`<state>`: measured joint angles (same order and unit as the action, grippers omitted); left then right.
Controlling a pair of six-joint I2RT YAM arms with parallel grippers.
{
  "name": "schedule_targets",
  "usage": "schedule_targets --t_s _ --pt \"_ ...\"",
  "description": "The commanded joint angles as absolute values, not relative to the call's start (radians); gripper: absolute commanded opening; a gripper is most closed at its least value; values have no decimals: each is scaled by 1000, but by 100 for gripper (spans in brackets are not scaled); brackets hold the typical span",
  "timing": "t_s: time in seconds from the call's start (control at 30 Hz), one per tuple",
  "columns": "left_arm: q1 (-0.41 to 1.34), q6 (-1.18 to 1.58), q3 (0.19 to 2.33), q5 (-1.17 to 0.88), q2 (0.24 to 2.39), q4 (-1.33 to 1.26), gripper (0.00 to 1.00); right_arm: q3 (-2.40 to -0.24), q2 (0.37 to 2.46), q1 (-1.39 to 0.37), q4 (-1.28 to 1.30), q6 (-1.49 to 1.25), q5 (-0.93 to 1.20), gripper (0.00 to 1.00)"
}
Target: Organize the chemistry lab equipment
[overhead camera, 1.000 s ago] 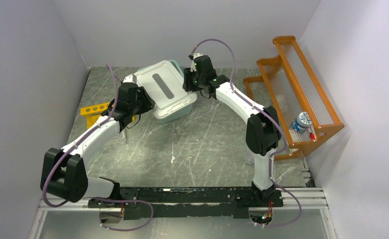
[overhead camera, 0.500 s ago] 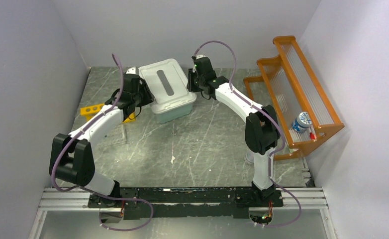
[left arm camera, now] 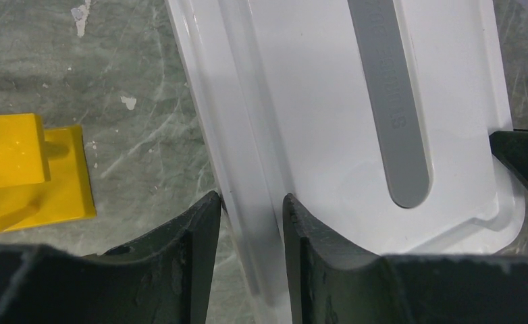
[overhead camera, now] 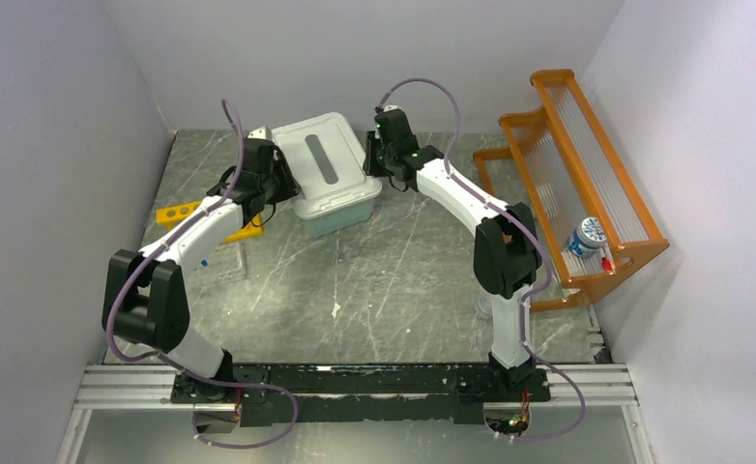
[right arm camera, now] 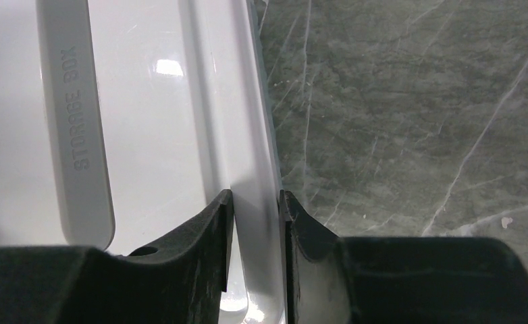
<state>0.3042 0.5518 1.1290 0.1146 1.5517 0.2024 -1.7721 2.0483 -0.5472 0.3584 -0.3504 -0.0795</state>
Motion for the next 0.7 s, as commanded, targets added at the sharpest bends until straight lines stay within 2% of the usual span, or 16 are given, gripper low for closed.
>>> schedule_targets --t_s 0.0,0.1,0.23,0.27,0.33,0.4,0.67 --pt "298 551 1191 68 1545 258 46 -1792 2090 -552 403 -348 -58 33" --pt "298 516 1266 71 1534 293 54 -1862 2068 -552 416 -323 -53 40" --pt "298 474 1343 62 1486 334 67 -1941 2027 -551 501 -308 -59 65" --pt "298 464 1356 63 1467 345 70 -1921 1998 -552 502 -308 -65 70" --pt "298 447 1363 64 1417 374 75 -1847 1923 -554 480 -313 -77 89" --pt "298 432 1351 66 1347 404 80 -1774 1842 -552 475 -324 -108 99" --pt "298 369 1235 90 991 601 85 -1488 1542 -565 590 -456 -217 100"
